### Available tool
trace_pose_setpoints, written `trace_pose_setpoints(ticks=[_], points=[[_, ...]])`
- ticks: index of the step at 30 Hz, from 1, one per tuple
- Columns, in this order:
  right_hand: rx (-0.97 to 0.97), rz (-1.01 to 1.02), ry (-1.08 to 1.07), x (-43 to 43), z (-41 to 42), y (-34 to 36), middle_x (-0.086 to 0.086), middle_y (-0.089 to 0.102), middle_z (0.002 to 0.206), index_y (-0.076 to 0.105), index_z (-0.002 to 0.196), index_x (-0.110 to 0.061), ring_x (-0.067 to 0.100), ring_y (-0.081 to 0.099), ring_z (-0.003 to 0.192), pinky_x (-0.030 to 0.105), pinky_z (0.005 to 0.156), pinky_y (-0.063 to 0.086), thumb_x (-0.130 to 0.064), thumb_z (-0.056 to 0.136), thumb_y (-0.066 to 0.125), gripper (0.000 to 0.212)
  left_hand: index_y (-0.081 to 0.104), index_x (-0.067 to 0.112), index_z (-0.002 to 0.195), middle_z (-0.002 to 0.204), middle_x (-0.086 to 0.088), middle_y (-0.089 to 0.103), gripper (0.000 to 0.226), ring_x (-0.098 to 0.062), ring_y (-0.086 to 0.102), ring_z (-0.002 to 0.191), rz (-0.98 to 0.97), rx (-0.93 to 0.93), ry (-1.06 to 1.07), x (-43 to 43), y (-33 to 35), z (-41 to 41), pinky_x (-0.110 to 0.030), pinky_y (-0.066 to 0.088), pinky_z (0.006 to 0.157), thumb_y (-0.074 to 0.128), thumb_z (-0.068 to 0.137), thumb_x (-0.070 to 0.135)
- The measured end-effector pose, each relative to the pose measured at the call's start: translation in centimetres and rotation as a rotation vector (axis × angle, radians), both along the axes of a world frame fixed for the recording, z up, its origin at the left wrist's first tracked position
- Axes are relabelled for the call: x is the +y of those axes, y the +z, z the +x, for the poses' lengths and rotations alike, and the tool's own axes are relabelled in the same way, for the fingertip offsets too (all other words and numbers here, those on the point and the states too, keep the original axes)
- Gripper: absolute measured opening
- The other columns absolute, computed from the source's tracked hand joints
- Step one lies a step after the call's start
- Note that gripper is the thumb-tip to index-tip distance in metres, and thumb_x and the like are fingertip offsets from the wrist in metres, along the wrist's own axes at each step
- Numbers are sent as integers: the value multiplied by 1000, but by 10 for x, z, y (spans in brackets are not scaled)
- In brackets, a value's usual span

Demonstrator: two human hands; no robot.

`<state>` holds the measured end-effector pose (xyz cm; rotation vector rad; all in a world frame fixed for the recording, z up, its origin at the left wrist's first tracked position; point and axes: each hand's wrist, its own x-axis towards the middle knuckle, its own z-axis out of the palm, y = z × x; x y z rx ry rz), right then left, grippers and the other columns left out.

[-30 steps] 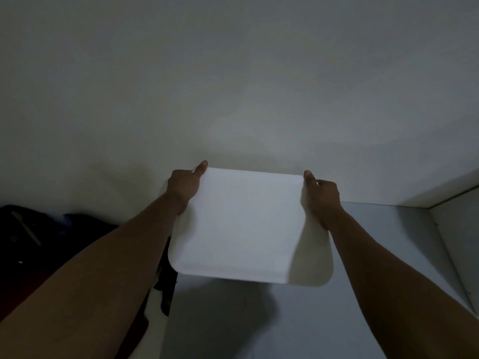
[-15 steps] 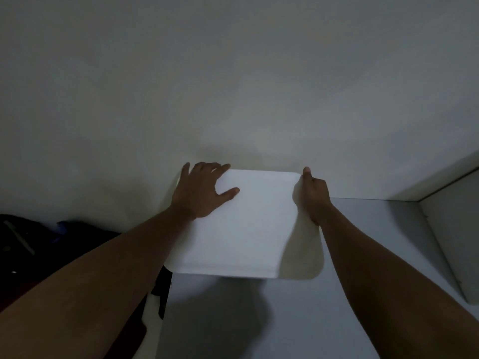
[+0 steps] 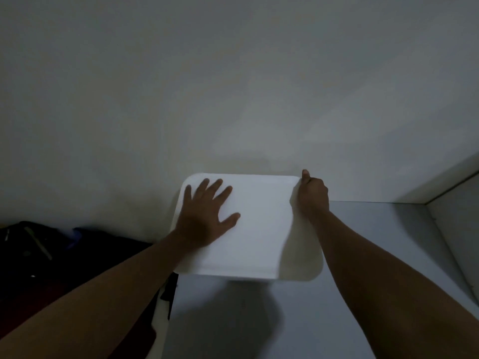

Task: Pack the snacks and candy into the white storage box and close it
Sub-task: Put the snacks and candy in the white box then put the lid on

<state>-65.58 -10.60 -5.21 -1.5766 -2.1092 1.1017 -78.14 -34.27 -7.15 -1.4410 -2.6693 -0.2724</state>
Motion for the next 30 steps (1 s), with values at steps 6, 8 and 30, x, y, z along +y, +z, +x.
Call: trace_pose_setpoints(ticks=[6,8,30], points=[[-32,18,-15,-1,3,1,24,61,121,61,118,-1,40,56,115,42,95,43,-50,103,24,64,5,39,154,164,6,2,104,-29,-1,151,-216,-38,28,-50,6,30,-69,8,113,20,68,96],[-39,68,-11,0,4,-3,23,63,117,62,114,-1,39,58,111,41,90,44,-50,103,26,62,7,39,154,164,5,6,106,-30,1,151,-217,-19,46,-49,8,34,-68,12,112,22,66,97],[-340,540,472,-147,71,-15,4,23,160,27,150,-22,33,9,150,62,118,9,-48,101,15,57,-2,37,154,164,5,-7,110,-26,-13,150,-185,-114,24,-50,6,32,-54,-3,121,19,65,99]])
